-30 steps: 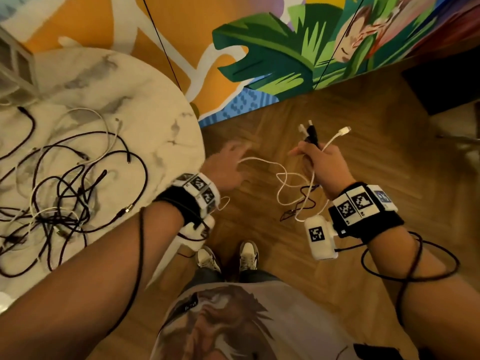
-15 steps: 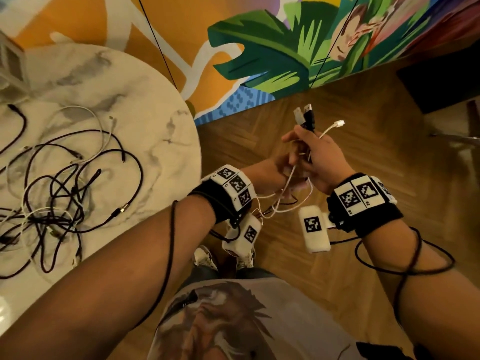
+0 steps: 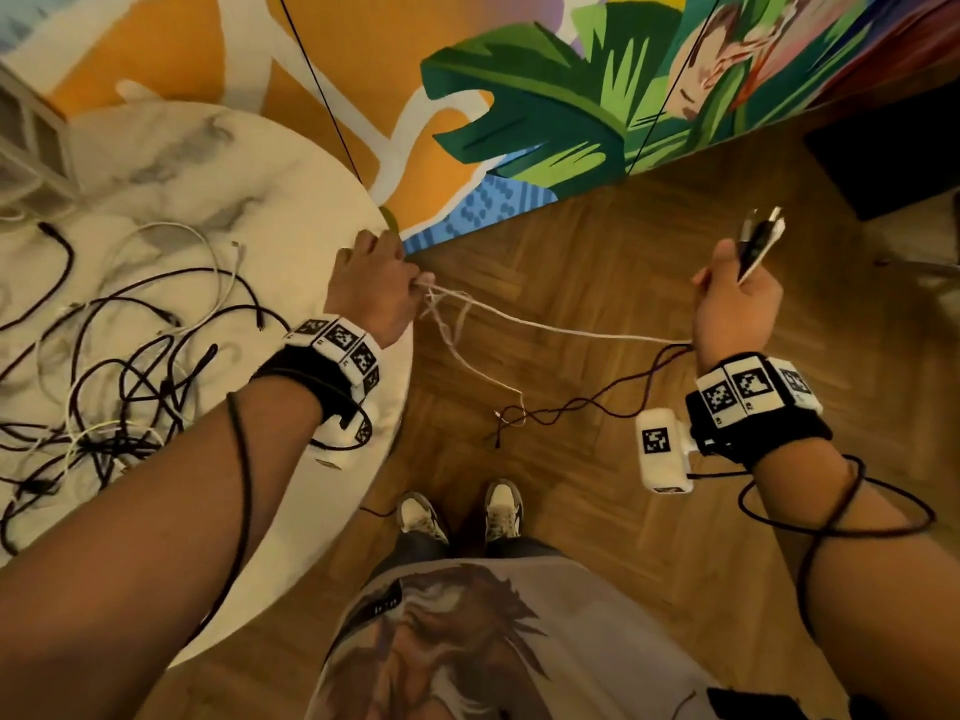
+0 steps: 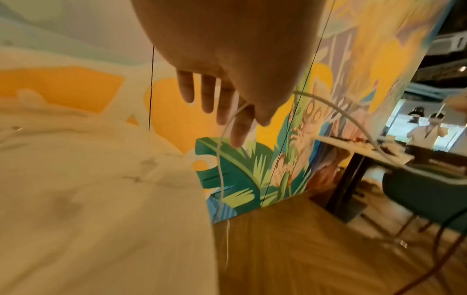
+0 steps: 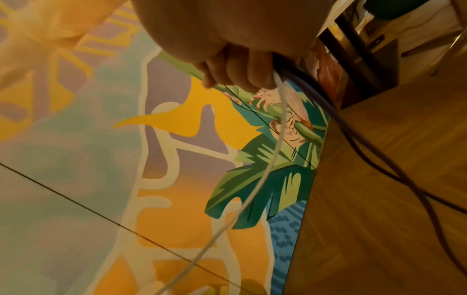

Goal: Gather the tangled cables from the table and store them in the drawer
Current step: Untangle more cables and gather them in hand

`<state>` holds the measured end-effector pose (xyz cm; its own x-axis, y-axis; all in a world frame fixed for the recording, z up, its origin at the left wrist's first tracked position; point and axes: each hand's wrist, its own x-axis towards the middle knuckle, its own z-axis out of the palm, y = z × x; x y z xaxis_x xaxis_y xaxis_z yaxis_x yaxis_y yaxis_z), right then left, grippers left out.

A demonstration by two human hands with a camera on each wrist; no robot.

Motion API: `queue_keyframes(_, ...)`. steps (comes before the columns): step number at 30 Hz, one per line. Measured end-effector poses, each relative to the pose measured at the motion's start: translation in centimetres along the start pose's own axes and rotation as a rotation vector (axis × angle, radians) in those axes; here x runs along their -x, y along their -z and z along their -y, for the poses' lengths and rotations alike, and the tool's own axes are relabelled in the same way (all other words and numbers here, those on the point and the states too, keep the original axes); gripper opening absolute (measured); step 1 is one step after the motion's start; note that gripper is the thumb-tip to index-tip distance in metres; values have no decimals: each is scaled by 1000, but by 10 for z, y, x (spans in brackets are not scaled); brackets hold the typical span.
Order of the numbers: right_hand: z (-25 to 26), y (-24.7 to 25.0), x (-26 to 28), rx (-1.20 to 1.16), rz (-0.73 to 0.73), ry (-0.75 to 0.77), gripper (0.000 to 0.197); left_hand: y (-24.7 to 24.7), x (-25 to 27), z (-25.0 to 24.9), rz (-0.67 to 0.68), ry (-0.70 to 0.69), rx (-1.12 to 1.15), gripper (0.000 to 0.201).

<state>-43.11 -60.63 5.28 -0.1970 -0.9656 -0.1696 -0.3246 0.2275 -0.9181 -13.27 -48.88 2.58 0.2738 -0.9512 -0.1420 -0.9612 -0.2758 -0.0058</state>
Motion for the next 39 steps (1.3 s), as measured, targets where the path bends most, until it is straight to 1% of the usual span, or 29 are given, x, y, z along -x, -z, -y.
queue_keyframes(1,1,4,-3,20,-45,3,40,-2,0,3,39,-9,-37,39)
queue_keyframes(2,3,8,-5,36,-85,5,41,-4,1,8,111,-8,-72,37)
queue_keyframes(3,5,11,-7,41,-124,14,42,-7,1,15,170,33,-68,35)
queue_keyframes(4,7,15,-8,53,-155,20,42,-9,0,21,199,89,-9,34)
queue_keyframes(5,7,17,-8,68,-179,24,42,-8,-2,23,213,135,95,35)
queue_keyframes(6,7,18,-5,73,-186,25,41,-6,-4,20,228,153,212,38)
queue_keyframes(7,8,15,0,59,-161,20,39,-1,-7,12,250,140,294,45)
queue_keyframes(9,13,3,17,17,-40,0,36,12,-11,-11,278,92,369,56)
queue_keyframes(10,18,-6,27,6,59,-3,35,18,-12,-24,269,56,370,58)
queue_keyframes(12,28,-23,49,57,323,-12,34,31,-15,-50,224,-16,290,59)
queue_keyframes(14,35,-37,66,183,592,-24,40,40,-17,-70,174,-64,150,54)
queue_keyframes(15,35,-42,70,225,669,-39,44,43,-17,-76,162,-74,80,52)
queue_keyframes(16,36,-46,72,246,701,-59,47,47,-16,-81,154,-89,20,49)
queue_keyframes(17,34,-48,71,250,704,-67,50,49,-15,-84,149,-103,-33,46)
queue_keyframes(19,32,-49,67,232,689,-48,56,51,-10,-90,145,-138,-93,40)
queue_keyframes(20,31,-49,66,205,680,-38,56,51,-7,-93,151,-156,-85,38)
queue_keyframes(21,32,-49,65,162,664,-29,51,51,-4,-96,167,-164,-57,37)
queue_keyframes(23,35,-50,62,73,593,-6,37,49,2,-100,218,-147,67,34)
queue_keyframes(25,38,-50,57,8,475,21,25,37,8,-92,320,-86,268,30)
queue_keyframes(27,40,-46,47,-70,326,44,22,10,15,-72,472,11,463,29)
queue_keyframes(28,40,-43,41,-97,249,50,22,-7,20,-59,544,63,518,29)
queue_keyframes(29,41,-40,36,-106,179,53,22,-23,28,-47,597,114,526,29)
queue_keyframes(30,41,-36,30,-116,118,48,22,-39,36,-36,631,163,484,30)
queue_keyframes(31,41,-33,24,-133,64,39,22,-53,44,-28,641,196,419,33)
queue_keyframes(33,38,-30,16,-166,-18,22,22,-67,53,-21,624,207,326,37)
queue_keyframes(36,33,-31,14,-150,-66,5,23,-61,46,-25,593,216,433,36)
queue_keyframes(37,32,-33,14,-159,-66,-18,23,-55,40,-27,557,207,479,38)
queue_keyframes(39,29,-36,17,-165,-45,-64,24,-40,28,-34,474,139,539,41)
